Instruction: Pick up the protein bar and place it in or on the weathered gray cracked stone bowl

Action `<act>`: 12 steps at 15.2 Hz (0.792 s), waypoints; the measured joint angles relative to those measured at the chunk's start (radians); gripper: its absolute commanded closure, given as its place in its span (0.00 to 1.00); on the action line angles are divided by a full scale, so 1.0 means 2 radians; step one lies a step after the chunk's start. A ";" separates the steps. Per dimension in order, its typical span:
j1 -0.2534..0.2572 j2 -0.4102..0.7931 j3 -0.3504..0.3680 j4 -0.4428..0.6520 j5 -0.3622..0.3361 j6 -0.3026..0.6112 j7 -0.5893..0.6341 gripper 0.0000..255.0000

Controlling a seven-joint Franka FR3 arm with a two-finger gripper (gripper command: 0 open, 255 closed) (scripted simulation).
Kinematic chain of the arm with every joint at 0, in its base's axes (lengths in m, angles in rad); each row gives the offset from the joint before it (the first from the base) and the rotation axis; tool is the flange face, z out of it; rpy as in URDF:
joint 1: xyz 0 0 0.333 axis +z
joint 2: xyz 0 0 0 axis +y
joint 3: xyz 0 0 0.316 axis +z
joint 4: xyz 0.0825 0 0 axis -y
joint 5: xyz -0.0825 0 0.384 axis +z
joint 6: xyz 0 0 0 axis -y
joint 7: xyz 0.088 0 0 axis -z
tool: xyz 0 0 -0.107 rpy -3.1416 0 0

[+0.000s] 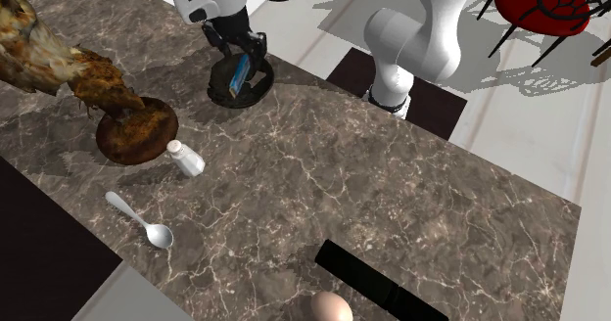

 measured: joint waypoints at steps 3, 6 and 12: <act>0.000 0.000 0.000 0.000 0.000 0.000 0.000 0.00; 0.002 0.001 0.005 0.023 0.005 -0.022 -0.002 0.00; 0.005 -0.004 0.016 0.058 0.010 -0.062 -0.002 0.00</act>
